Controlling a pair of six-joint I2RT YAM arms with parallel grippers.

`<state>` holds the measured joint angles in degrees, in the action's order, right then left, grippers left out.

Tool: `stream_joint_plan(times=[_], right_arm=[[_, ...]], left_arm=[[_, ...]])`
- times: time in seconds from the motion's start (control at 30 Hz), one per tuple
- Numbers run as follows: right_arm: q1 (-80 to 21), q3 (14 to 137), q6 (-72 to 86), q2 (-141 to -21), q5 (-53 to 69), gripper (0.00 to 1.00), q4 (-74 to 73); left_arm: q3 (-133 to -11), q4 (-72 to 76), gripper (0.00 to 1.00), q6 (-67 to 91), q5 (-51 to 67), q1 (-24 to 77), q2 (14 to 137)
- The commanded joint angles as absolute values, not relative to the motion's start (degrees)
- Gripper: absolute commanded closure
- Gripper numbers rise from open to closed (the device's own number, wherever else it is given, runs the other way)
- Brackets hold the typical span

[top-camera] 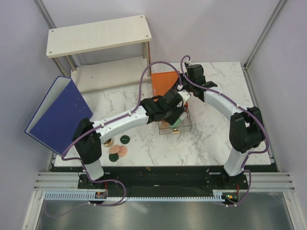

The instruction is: Organize the makeup

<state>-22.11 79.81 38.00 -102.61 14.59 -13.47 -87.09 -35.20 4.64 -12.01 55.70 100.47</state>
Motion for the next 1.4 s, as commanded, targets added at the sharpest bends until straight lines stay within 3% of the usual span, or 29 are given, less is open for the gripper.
stream_joint_plan(times=[0.0, 0.3, 0.5, 0.67, 0.7, 0.8, 0.83, 0.97, 1.17, 1.37], right_arm=[[-22.24, 77.34, 37.09, -105.47, 13.80, 1.00, -19.86], [-22.32, 76.90, 37.27, -105.12, 13.80, 1.00, -19.69], [-22.32, 76.64, 37.44, -105.21, 14.06, 1.00, -19.51], [-22.32, 76.73, 37.27, -105.12, 14.15, 1.00, -19.42], [-22.32, 76.73, 37.18, -105.12, 14.24, 1.00, -19.51], [-22.32, 76.64, 37.18, -105.21, 14.41, 1.00, -19.51], [-22.32, 76.64, 37.18, -105.21, 14.41, 1.00, -19.51], [-22.32, 76.38, 37.18, -105.38, 14.59, 1.00, -19.51], [-22.24, 76.11, 37.18, -105.47, 14.85, 1.00, -19.42], [-22.32, 76.20, 37.00, -105.82, 15.47, 1.00, -19.42]], left_arm=[[-87.45, -35.24, 0.39, 4.92, -13.27, 55.99, 99.67], [-88.85, -37.17, 0.39, 6.68, -16.70, 55.99, 94.14], [-90.97, -44.02, 0.39, 13.43, -7.94, 56.07, 90.18], [-84.74, -46.76, 0.41, 17.66, -2.47, 58.62, 87.37], [-82.46, -46.67, 0.43, 17.75, -2.03, 60.19, 87.10], [-79.73, -46.76, 0.62, 17.67, -0.27, 63.44, 86.66], [-79.28, -46.76, 0.75, 17.84, -0.26, 64.07, 86.75], [-77.79, -46.67, 0.98, 18.89, 1.50, 66.62, 88.68], [-75.50, -40.79, 0.98, 21.27, -4.91, 67.67, 92.01], [-77.08, -39.64, 0.98, 19.77, -20.98, 69.34, 97.46]])
